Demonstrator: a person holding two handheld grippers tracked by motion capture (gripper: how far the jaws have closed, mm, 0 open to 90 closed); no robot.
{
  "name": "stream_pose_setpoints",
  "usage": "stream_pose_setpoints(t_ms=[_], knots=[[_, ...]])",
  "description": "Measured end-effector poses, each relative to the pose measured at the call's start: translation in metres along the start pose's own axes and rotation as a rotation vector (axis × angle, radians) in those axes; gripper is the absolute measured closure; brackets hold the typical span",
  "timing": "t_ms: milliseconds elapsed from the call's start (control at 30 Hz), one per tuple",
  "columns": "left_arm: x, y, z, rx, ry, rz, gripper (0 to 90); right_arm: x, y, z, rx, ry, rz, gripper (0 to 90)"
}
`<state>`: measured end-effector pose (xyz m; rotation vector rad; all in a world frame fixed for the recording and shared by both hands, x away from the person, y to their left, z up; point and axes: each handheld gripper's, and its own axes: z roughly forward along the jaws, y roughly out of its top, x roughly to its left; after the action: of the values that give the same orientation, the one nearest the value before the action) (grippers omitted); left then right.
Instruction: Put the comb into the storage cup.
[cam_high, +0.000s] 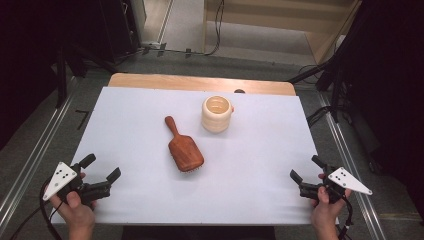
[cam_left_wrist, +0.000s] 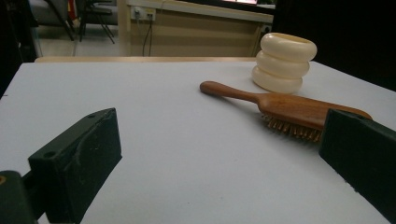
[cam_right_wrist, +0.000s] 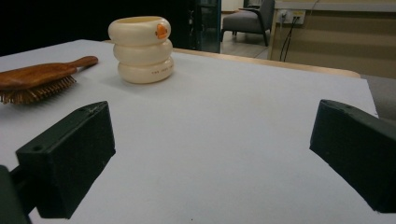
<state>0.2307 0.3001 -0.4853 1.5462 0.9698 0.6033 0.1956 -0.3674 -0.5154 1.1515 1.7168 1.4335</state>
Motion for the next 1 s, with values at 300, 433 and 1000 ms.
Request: stream_pose_setpoints(t_ms=[300, 433, 1000], knots=[[-0.009, 0.011, 0.009, 0.039, -0.002, 0.009, 0.4, 0.002, -0.001, 0.002, 0.008, 0.018, -0.011, 0.0], [-0.015, 0.023, 0.012, 0.045, 0.013, 0.003, 24.2, 0.003, -0.001, 0.003, 0.013, 0.019, -0.018, 0.0], [-0.028, 0.059, 0.051, 0.169, -0.057, 0.039, 90.0, 0.005, -0.001, 0.004, 0.023, 0.012, -0.028, 0.0]])
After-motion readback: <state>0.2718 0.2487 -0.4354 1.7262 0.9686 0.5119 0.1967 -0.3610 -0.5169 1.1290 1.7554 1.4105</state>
